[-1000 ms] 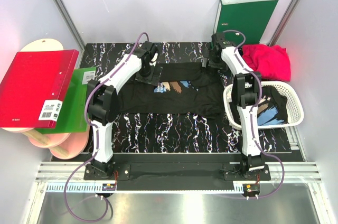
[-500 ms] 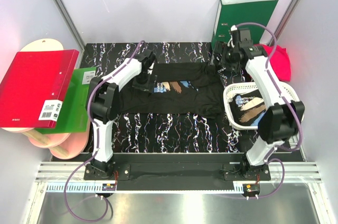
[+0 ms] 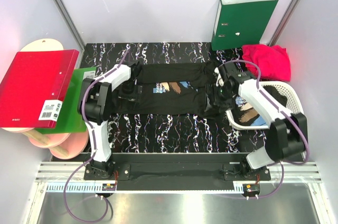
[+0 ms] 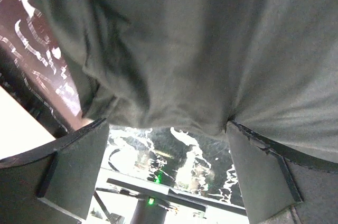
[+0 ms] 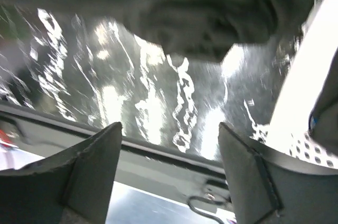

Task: Fold and stack the t-shirts
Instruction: Fold the other side of the tshirt into a rectangle

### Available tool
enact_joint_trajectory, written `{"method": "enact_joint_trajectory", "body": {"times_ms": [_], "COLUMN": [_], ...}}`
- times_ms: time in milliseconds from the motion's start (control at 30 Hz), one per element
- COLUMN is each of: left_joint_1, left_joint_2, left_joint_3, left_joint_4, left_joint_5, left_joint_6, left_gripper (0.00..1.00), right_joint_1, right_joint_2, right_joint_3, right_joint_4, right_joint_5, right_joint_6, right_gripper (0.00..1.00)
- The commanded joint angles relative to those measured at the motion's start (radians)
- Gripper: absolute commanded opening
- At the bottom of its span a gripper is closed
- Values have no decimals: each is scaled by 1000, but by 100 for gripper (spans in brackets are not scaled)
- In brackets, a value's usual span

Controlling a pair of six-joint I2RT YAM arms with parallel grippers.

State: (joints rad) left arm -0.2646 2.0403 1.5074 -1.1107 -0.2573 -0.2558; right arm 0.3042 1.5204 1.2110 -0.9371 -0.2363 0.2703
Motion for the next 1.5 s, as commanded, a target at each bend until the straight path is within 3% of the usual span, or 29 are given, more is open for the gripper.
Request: {"method": "enact_joint_trajectory", "body": {"times_ms": [0, 133, 333, 500, 600, 933, 1267, 1467], "left_joint_1": [-1, 1, 1, 1, -1, -1, -5, -10], "left_joint_2": [-100, -132, -164, -172, -169, -169, -193, -224], "left_joint_3": [-38, -67, -56, -49, -44, -49, -84, -107], "left_joint_4": [0, 11, 8, 8, 8, 20, 52, 66], "left_joint_5": [-43, -14, 21, 29, 36, 59, 133, 144], "left_joint_6": [-26, -31, -30, -23, -23, 7, 10, 10], "left_gripper": [99, 99, 99, 99, 99, 99, 99, 99], "right_joint_1": [32, 47, 111, 118, 116, 108, 110, 110], "right_joint_2": [-146, -181, -131, -20, -23, -92, -126, -135], "right_joint_3": [-73, -64, -70, -86, -134, -195, -416, -452], "right_joint_4": [-34, -32, -42, -25, 43, 211, 343, 403], "right_joint_5": [188, 328, 344, 141, 48, -35, 133, 271], "right_joint_6": [-62, -11, 56, 135, 171, 227, 346, 371], "right_gripper": [73, 74, 74, 74, 79, 81, 77, 78]}}
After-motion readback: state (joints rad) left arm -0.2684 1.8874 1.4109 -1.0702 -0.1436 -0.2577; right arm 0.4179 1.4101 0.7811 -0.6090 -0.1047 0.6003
